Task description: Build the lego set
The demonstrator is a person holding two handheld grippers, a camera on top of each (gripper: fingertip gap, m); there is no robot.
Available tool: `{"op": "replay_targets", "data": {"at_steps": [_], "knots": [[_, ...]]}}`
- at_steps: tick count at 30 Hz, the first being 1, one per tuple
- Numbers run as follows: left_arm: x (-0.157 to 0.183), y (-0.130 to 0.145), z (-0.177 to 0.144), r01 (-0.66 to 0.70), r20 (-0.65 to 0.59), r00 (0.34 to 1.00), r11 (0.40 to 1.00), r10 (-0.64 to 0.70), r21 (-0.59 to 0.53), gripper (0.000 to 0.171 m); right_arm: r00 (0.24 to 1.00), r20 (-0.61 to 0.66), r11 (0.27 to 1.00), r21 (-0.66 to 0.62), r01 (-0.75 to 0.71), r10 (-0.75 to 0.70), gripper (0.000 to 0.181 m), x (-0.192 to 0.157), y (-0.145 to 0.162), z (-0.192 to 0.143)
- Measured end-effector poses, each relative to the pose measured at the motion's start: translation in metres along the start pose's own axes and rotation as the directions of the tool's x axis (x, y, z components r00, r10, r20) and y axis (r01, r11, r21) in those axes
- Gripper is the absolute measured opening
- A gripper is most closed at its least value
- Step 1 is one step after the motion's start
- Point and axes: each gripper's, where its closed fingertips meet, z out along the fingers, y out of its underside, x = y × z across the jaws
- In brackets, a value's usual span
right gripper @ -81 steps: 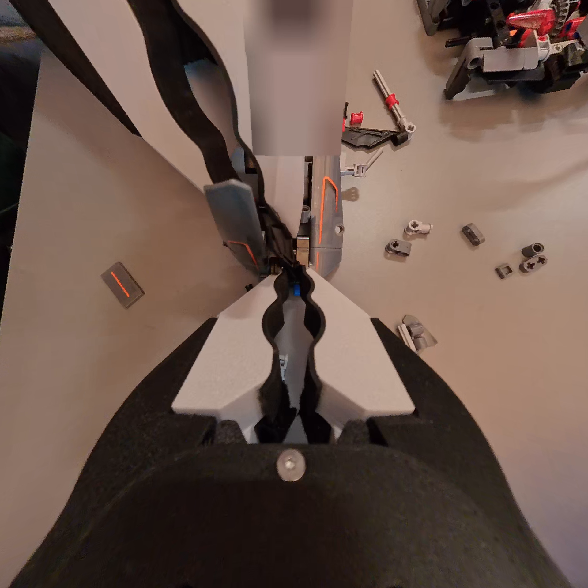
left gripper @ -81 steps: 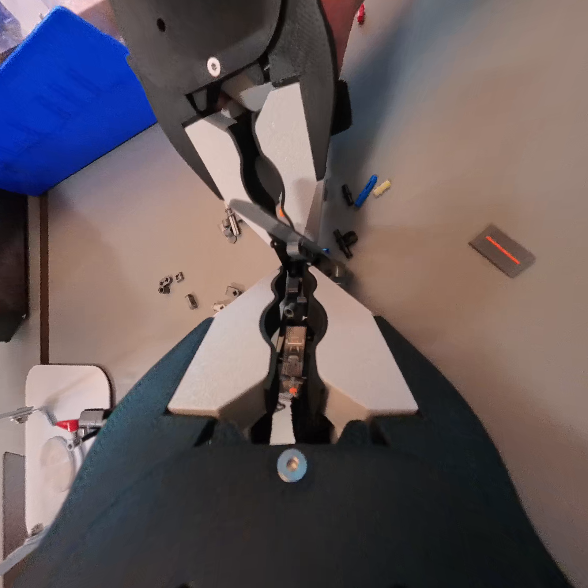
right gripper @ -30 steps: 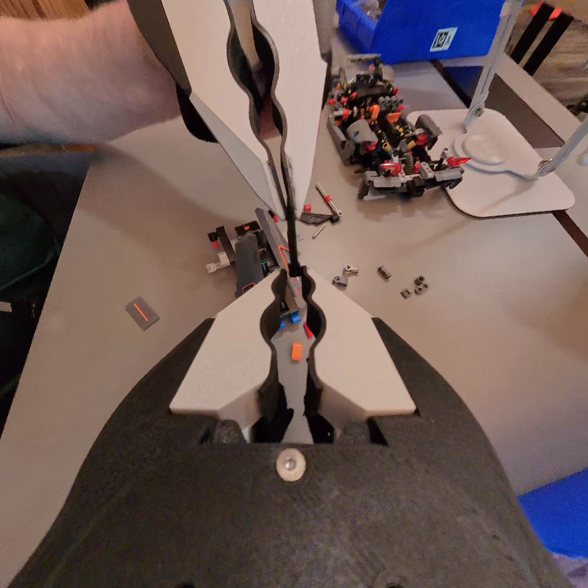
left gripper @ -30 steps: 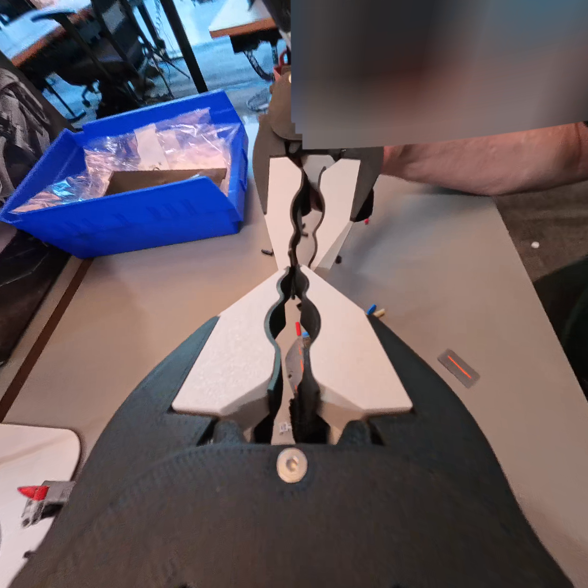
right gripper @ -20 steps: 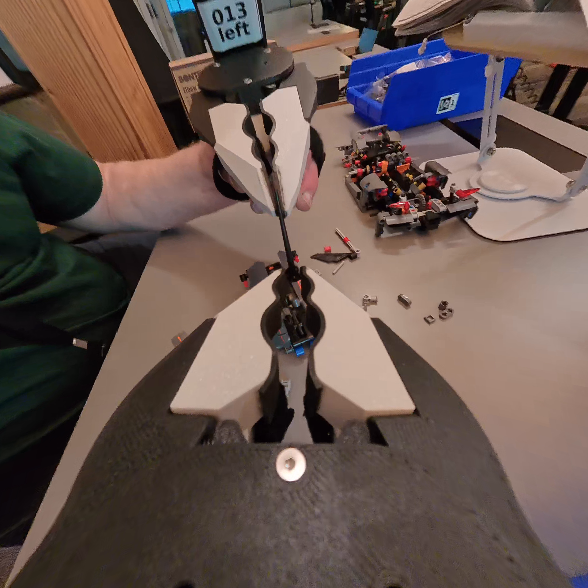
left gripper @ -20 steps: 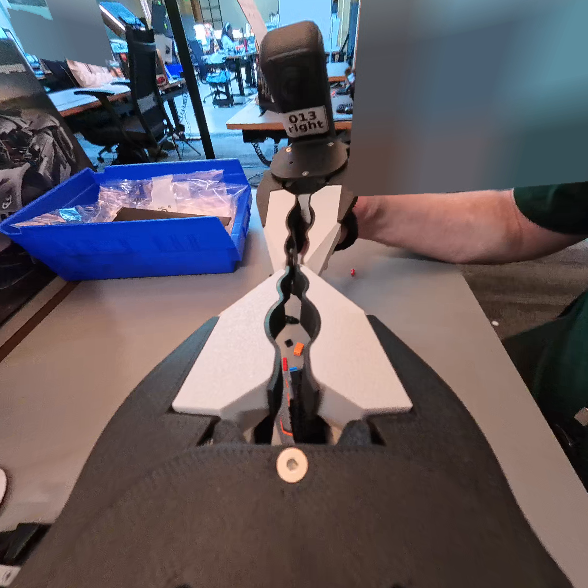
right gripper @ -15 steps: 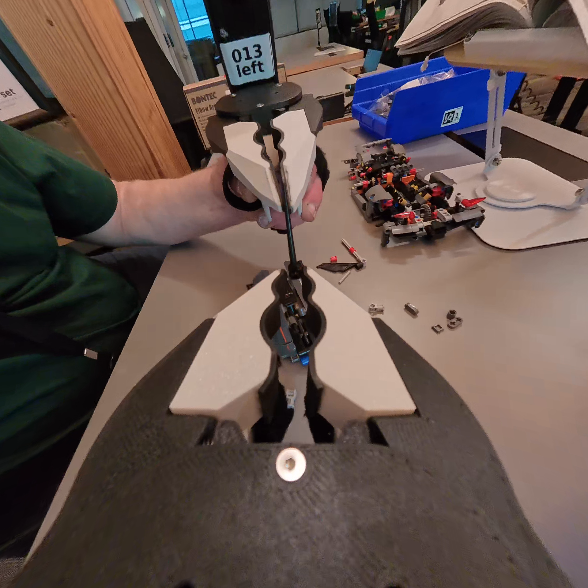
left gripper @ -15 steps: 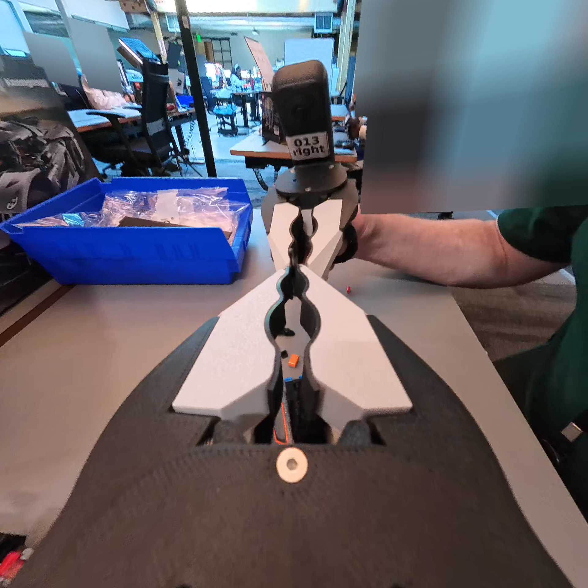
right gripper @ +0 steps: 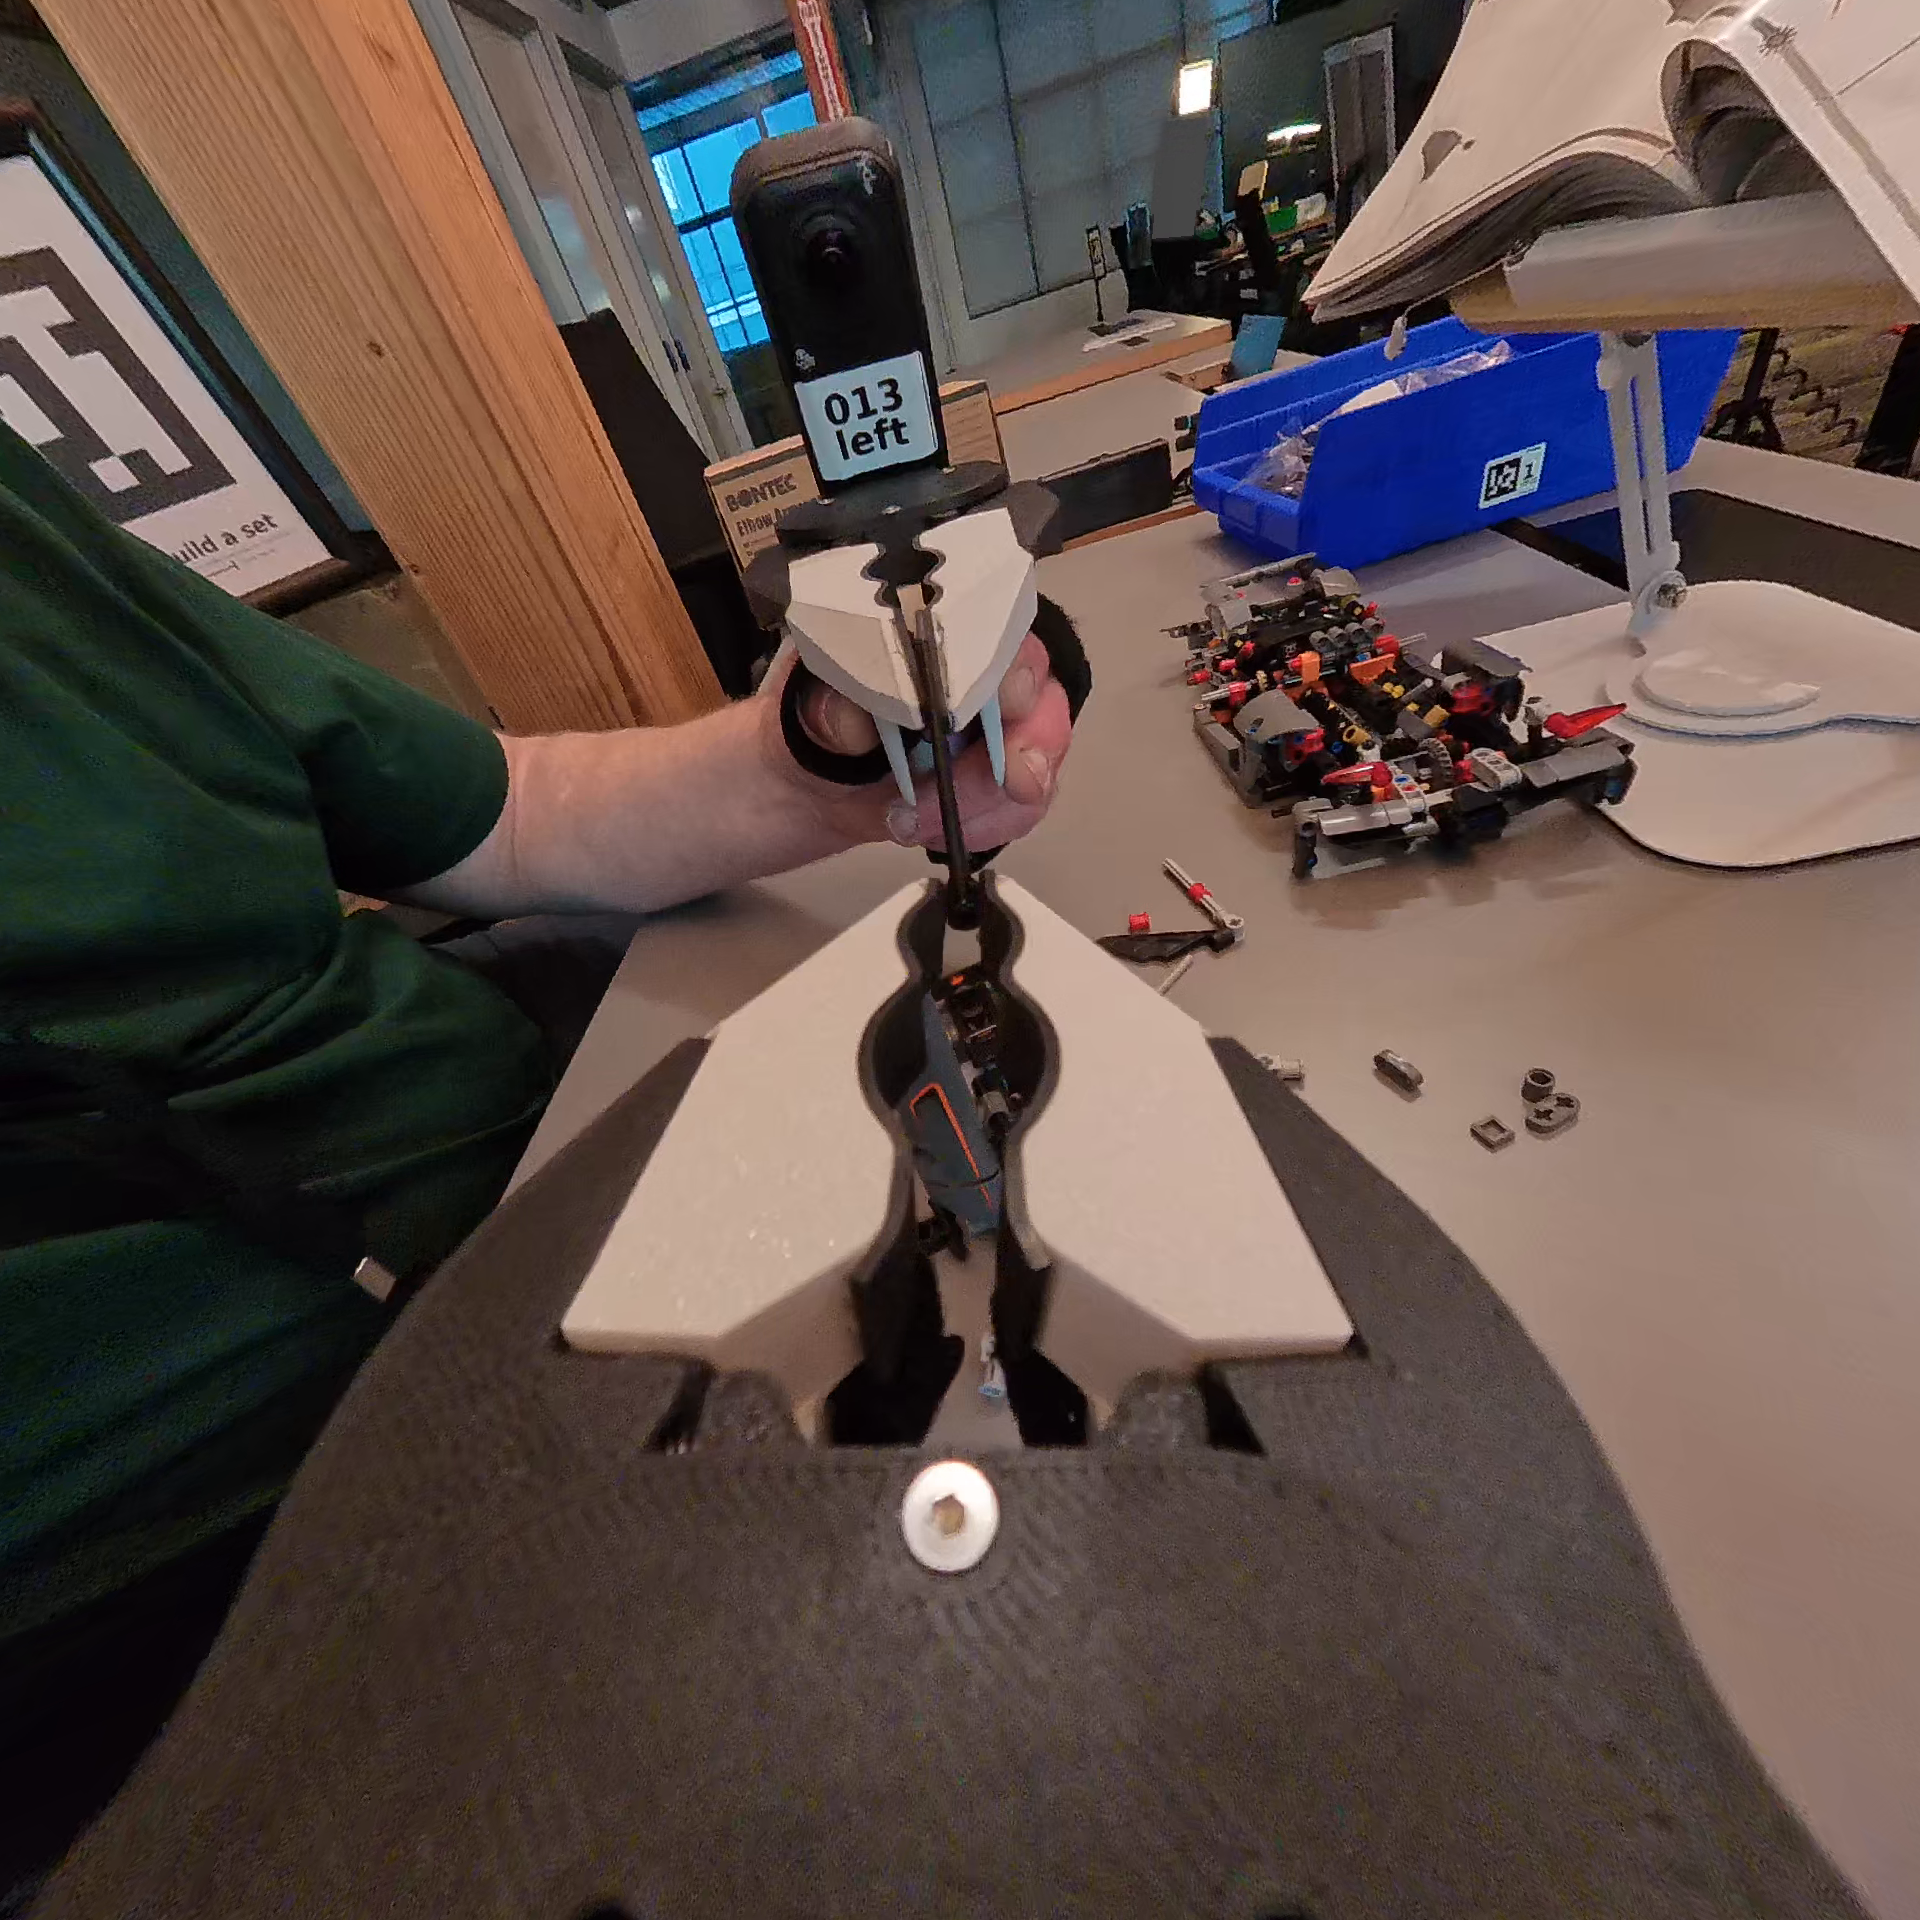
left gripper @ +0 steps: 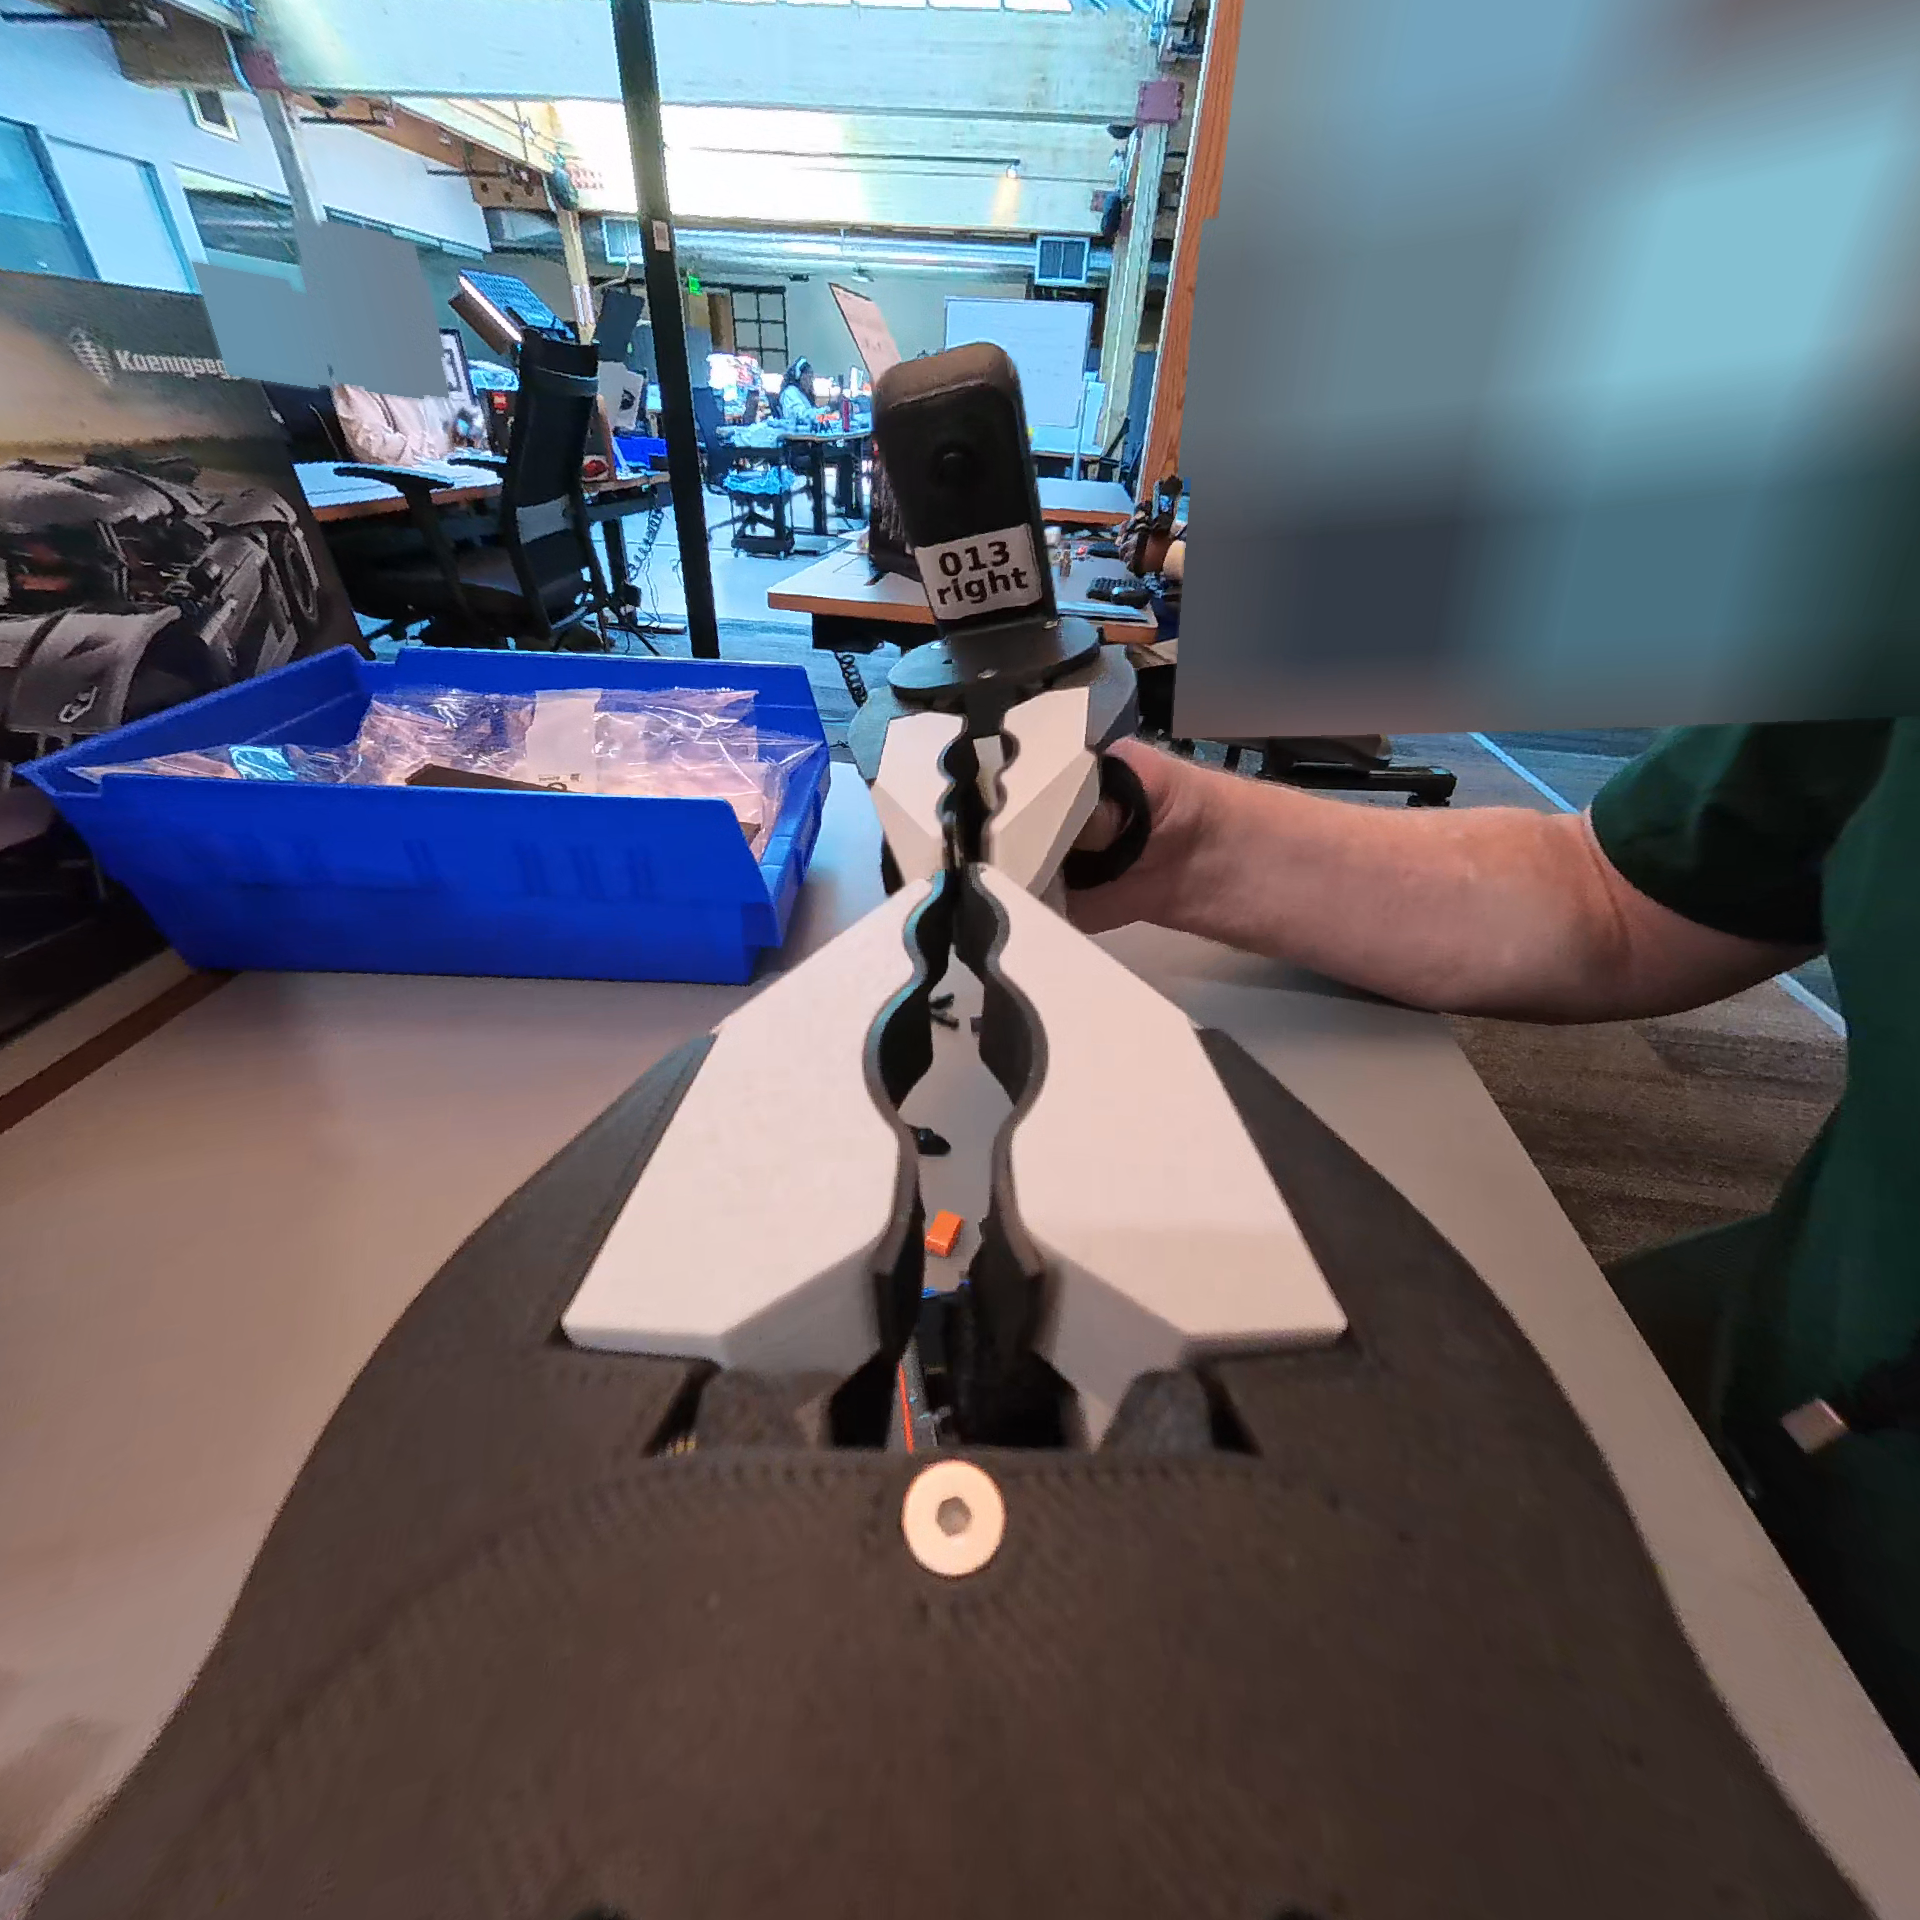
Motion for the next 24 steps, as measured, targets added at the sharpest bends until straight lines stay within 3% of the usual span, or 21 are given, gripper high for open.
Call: {"op": "replay_targets", "data": {"at_steps": [18,21,23,24], "knots": [[0.000,0.001,0.002,0.029,-0.009,1.000,0.999,-0.028,0.039,0.000,1.000,-0.008,1.000,-0.024,0.016,-0.016,0.004,0.000,0.004,0.001],[0.000,0.006,0.002,0.055,-0.018,0.998,0.998,-0.055,0.005,0.002,0.999,-0.023,0.998,-0.052,0.021,-0.022,0.004,0.003,0.008,-0.001],[-0.002,0.017,-0.003,0.097,-0.007,0.995,0.993,-0.098,-0.065,0.021,0.999,-0.047,0.995,-0.102,0.017,-0.022,0.003,0.008,0.016,-0.002],[-0.003,0.025,-0.008,0.085,0.014,0.996,0.990,-0.084,-0.114,0.022,0.997,-0.064,0.989,-0.144,0.030,-0.040,0.003,0.011,0.023,-0.002]]}}
